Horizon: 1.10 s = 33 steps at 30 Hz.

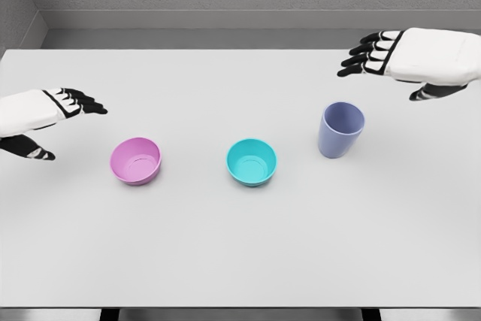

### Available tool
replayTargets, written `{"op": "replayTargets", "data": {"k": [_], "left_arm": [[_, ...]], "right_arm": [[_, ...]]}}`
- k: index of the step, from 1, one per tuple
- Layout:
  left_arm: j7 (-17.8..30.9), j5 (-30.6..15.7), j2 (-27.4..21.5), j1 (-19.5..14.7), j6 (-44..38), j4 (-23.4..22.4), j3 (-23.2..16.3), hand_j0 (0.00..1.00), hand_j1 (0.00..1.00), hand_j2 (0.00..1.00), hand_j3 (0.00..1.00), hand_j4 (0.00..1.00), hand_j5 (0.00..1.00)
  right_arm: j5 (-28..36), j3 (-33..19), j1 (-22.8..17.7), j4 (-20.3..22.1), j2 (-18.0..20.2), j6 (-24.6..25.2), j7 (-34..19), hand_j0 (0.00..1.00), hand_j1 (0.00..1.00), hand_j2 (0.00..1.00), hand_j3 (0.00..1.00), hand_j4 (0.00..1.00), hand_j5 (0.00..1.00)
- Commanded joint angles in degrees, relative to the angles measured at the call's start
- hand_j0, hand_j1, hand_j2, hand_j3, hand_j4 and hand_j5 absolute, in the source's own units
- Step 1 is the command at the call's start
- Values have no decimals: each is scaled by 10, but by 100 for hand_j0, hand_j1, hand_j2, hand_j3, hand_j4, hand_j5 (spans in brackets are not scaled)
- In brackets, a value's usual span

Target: Stacking bowl and cup with both arms

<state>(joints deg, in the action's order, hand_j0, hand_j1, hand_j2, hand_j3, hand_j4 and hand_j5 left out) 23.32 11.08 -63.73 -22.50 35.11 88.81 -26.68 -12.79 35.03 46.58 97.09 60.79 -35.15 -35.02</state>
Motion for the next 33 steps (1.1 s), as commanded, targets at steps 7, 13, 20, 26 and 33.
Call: {"op": "replayTargets", "data": {"k": [7,13,20,26,33], "left_arm": [[35,-3,25,-55,-1,0,-62,100,100,100,100,100,100],[117,-2,58,-148,-1,-2,-149,100,100,100,100,100,100],[117,4,94,-234,-1,-1,-277,100,100,100,100,100,100],[117,9,96,-247,-1,0,-282,100,100,100,100,100,100],[117,32,99,-246,-1,0,-284,100,100,100,100,100,100]], "right_arm": [[4,-5,5,-15,28,2,0,100,100,100,100,100,100],[2,-1,13,-18,58,2,0,100,100,100,100,100,100],[2,51,14,6,25,2,0,100,100,100,100,100,100],[2,51,17,6,3,2,0,100,100,100,100,100,100],[2,55,18,0,-16,2,0,100,100,100,100,100,100]]}}
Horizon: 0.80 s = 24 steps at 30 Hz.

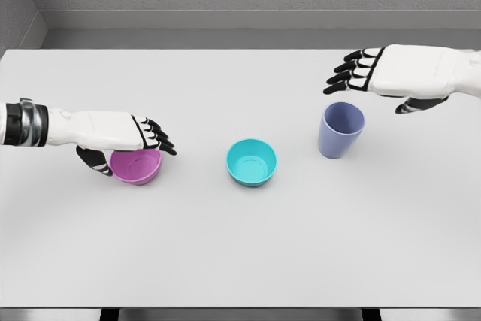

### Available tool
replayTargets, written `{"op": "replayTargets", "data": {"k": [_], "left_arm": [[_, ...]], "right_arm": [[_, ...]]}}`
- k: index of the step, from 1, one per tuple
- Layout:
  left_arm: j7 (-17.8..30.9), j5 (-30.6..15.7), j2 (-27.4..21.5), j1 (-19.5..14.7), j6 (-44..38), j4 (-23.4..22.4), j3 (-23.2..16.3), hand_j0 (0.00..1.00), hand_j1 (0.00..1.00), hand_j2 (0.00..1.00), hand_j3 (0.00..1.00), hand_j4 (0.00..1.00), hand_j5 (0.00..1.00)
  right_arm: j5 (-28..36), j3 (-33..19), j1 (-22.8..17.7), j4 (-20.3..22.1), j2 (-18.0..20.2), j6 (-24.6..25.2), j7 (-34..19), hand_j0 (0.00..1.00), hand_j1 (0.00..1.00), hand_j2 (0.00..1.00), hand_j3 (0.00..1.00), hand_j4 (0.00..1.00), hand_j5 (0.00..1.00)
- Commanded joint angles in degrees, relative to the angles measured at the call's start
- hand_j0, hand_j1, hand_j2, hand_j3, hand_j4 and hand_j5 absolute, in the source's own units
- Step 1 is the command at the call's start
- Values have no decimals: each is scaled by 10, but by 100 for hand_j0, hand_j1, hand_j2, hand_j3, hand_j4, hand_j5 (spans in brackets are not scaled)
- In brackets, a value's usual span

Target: Stacking bowl and cup with both arms

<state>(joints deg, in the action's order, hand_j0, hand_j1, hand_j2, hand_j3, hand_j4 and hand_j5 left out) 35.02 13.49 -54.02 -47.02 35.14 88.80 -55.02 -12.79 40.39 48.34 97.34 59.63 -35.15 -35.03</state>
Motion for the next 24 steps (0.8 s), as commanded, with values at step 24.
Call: {"op": "replayTargets", "data": {"k": [24], "left_arm": [[0,35,13,0,-1,-21,-13,100,100,100,100,100,100]], "right_arm": [[-16,44,3,-47,-28,2,0,100,100,100,100,100,100]]}}
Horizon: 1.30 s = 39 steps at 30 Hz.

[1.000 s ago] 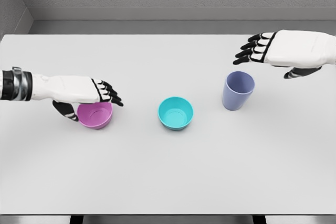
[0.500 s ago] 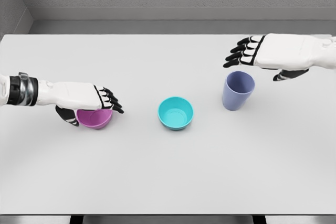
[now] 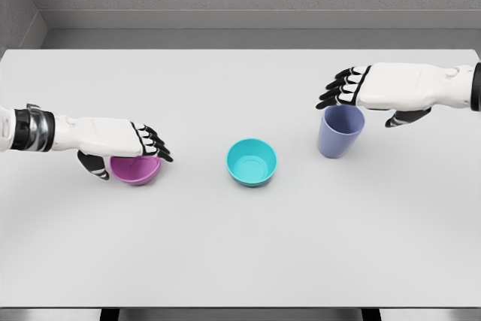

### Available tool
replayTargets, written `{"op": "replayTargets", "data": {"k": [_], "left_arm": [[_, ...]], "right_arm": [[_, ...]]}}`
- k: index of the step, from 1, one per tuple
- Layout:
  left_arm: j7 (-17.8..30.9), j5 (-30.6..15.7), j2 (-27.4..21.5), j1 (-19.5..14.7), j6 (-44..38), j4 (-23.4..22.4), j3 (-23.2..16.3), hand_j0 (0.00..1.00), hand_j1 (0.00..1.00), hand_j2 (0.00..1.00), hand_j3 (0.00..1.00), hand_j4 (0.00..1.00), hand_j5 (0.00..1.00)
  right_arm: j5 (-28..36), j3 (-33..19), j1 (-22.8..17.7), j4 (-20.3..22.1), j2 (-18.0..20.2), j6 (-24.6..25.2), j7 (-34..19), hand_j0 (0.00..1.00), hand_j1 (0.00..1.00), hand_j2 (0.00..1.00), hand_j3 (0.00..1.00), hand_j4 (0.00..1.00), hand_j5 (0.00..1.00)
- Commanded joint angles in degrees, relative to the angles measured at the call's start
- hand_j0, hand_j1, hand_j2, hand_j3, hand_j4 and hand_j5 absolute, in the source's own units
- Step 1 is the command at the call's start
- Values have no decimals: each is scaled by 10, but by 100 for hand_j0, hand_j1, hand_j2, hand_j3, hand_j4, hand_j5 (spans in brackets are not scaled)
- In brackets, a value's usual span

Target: Stacking bowl and cup with both arms

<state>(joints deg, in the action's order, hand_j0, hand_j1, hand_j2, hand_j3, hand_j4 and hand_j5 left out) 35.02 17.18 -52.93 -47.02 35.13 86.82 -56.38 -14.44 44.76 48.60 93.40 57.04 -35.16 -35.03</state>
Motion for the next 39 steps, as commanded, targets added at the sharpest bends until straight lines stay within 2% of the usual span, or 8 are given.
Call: {"op": "replayTargets", "data": {"k": [1,10,24,30,39], "left_arm": [[0,-2,5,0,-1,-4,0,100,100,100,100,100,100],[0,7,14,1,-1,-9,0,100,100,100,100,100,100],[0,20,24,3,-1,-32,0,100,100,100,100,100,100],[0,20,25,4,-1,-32,0,100,100,100,100,100,100],[0,25,25,5,-1,-32,0,100,100,100,100,100,100]], "right_arm": [[0,1,0,-10,-4,2,0,100,100,100,100,100,100],[1,1,4,-21,-14,2,0,100,100,100,100,100,100],[1,30,4,-33,-37,2,0,100,100,100,100,100,100],[1,32,10,-60,-39,2,0,100,100,100,100,100,100],[1,33,13,-79,-45,2,0,100,100,100,100,100,100]]}}
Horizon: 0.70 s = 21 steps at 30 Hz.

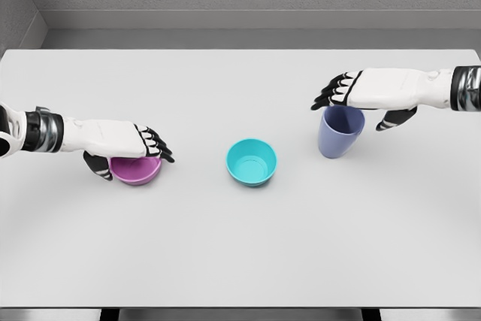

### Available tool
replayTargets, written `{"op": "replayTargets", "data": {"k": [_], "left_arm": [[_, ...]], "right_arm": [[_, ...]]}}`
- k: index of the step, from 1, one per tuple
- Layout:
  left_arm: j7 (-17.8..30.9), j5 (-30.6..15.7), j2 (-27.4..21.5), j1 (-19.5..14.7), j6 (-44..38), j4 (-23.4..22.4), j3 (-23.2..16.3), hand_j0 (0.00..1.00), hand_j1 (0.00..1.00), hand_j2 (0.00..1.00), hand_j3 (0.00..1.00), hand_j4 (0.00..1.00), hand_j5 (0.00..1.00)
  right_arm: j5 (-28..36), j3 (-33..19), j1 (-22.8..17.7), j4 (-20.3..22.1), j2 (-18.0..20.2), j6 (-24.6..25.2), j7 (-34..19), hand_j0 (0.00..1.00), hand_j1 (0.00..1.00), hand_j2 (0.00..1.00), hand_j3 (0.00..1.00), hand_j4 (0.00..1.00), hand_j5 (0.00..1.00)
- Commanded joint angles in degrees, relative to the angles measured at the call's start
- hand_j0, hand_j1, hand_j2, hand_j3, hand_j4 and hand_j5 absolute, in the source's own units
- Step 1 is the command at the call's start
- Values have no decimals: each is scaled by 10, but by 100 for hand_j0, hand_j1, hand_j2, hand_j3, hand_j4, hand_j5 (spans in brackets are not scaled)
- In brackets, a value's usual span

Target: Stacking bowl and cup with both arms

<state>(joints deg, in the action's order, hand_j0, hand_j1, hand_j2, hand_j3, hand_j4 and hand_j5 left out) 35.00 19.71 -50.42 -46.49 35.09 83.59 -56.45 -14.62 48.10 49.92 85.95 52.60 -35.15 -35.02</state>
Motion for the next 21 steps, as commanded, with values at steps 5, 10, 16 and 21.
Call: {"op": "replayTargets", "data": {"k": [5,10,16,21], "left_arm": [[0,2,0,0,-1,0,-4,100,100,100,100,100,100],[0,2,0,0,-1,0,-4,99,99,99,99,99,99],[0,2,0,0,-1,2,-4,70,70,70,70,70,70],[0,2,0,0,-1,4,-4,63,63,63,63,63,63]], "right_arm": [[3,0,4,-4,-4,2,0,100,100,100,100,100,100],[3,11,4,-5,-9,2,0,100,100,100,100,100,100],[3,13,4,-16,-10,2,0,100,100,100,100,100,100],[3,13,4,-17,-13,2,0,100,100,100,100,100,100]]}}
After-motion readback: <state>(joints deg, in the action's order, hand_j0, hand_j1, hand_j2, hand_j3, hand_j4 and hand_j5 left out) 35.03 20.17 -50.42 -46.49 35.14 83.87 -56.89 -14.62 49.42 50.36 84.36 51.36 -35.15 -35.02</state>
